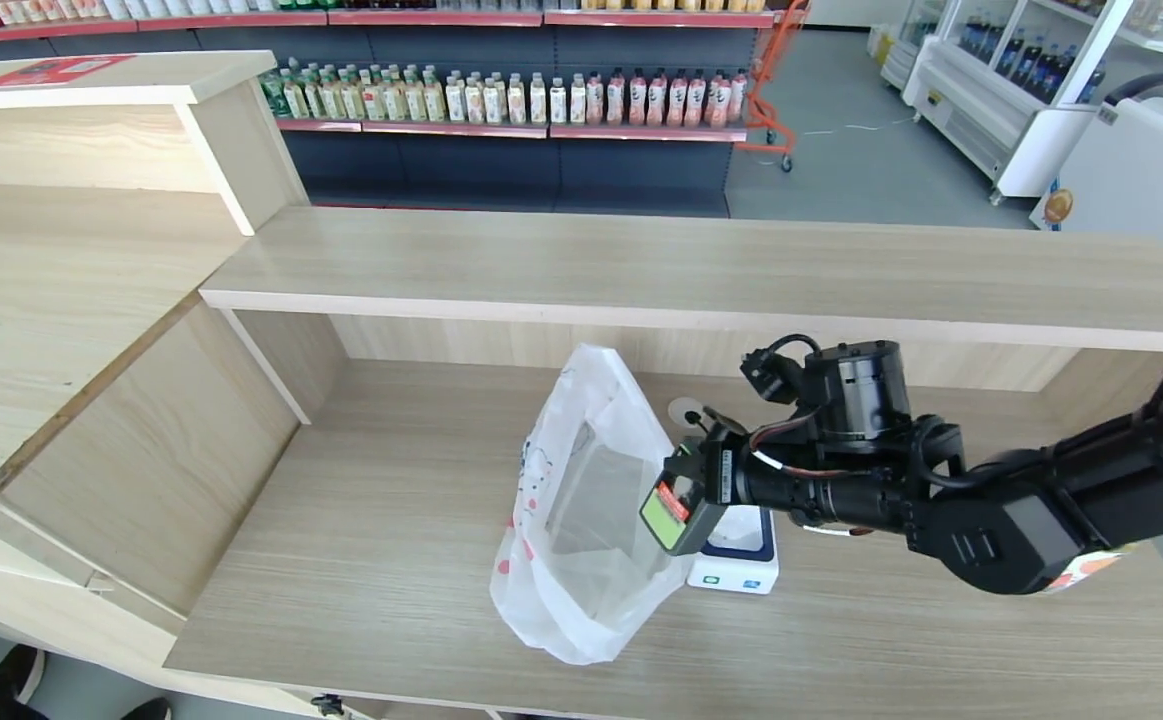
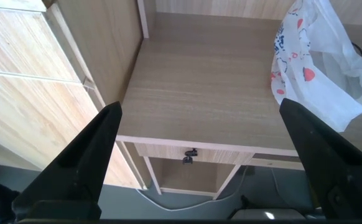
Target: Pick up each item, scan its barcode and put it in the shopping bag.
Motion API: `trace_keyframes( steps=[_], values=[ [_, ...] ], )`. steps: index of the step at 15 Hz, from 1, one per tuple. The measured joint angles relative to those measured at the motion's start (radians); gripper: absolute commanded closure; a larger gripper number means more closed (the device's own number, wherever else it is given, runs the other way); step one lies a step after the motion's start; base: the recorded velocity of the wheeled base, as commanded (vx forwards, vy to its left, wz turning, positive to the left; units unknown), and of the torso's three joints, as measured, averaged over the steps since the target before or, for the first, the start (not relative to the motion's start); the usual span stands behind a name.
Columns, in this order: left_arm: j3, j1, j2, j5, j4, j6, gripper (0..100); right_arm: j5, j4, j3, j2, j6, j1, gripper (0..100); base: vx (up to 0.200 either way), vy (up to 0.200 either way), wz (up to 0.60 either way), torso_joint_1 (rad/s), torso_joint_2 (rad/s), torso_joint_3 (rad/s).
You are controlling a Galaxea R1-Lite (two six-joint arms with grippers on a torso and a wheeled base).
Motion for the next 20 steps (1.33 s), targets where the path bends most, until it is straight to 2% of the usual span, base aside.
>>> trace_keyframes(
  steps=[4, 11, 14, 15, 18, 20],
  values=[
    [0.0, 0.001, 0.0, 0.0, 0.0, 0.0, 0, -0.087, -0.036, -0.038, 0.124, -0.206, 0.058, 100, 0.0, 0.0, 0.0, 0.0, 0.0, 0.0],
    [0.0, 0.001, 0.0, 0.0, 0.0, 0.0, 0, -0.095, -0.119, -0.187, 0.319, -0.454, 0.099, 100, 0.0, 0.0, 0.0, 0.0, 0.0, 0.0],
    [0.0, 0.001, 0.0, 0.0, 0.0, 0.0, 0, -0.096, -0.179, -0.2, 0.365, -0.562, 0.096, 100, 0.0, 0.0, 0.0, 0.0, 0.0, 0.0],
    [0.0, 0.001, 0.0, 0.0, 0.0, 0.0, 0, -0.096, -0.206, -0.199, 0.378, -0.579, 0.096, 0, 0.0, 0.0, 0.0, 0.0, 0.0, 0.0],
    [0.0, 0.001, 0.0, 0.0, 0.0, 0.0, 0, -0.085, -0.238, -0.197, 0.397, -0.556, 0.094, 0, 0.0, 0.0, 0.0, 0.0, 0.0, 0.0],
    [0.0, 0.001, 0.0, 0.0, 0.0, 0.0, 0, -0.051, -0.237, -0.199, 0.394, -0.467, 0.09, 0, 0.0, 0.0, 0.0, 0.0, 0.0, 0.0]
  ],
)
